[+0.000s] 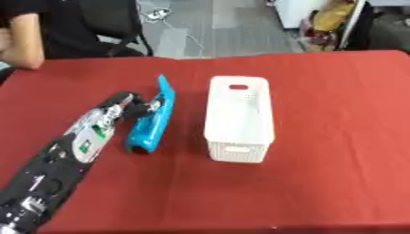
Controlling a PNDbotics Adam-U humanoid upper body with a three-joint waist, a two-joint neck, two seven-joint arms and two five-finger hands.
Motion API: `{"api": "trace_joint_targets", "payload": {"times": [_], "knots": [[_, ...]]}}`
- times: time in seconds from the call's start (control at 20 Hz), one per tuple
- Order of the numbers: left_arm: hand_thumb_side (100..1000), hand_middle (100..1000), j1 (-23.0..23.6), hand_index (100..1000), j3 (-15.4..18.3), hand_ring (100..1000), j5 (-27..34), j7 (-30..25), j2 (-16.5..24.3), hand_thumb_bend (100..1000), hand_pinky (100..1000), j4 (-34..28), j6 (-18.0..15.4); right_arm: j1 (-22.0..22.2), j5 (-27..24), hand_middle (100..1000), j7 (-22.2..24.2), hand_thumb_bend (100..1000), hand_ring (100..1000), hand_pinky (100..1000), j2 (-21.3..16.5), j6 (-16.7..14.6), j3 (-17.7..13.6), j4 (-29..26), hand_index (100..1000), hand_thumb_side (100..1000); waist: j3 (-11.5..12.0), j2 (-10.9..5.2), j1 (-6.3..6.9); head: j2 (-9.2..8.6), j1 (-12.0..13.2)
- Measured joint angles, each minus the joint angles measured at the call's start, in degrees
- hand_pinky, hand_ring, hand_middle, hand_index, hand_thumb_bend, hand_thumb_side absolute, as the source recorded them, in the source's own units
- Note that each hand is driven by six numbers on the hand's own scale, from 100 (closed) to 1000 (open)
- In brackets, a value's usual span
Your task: Pick up objects on the table and place them in the box.
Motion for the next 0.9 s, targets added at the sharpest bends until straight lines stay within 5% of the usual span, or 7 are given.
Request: {"api": "trace_joint_targets", "payload": {"times": [0.9], "knots": [[973,704,-2.73,807,-4.64,679,-13.90,-8.18,-0.05,781,742,2.58,-4.75,-0.03,-0.19,884,0.18,100,889,764,-0.01,-0.26,0.30,0.00,945,973,-0.41,-0.01,0.02,0.00,0.08]]}}
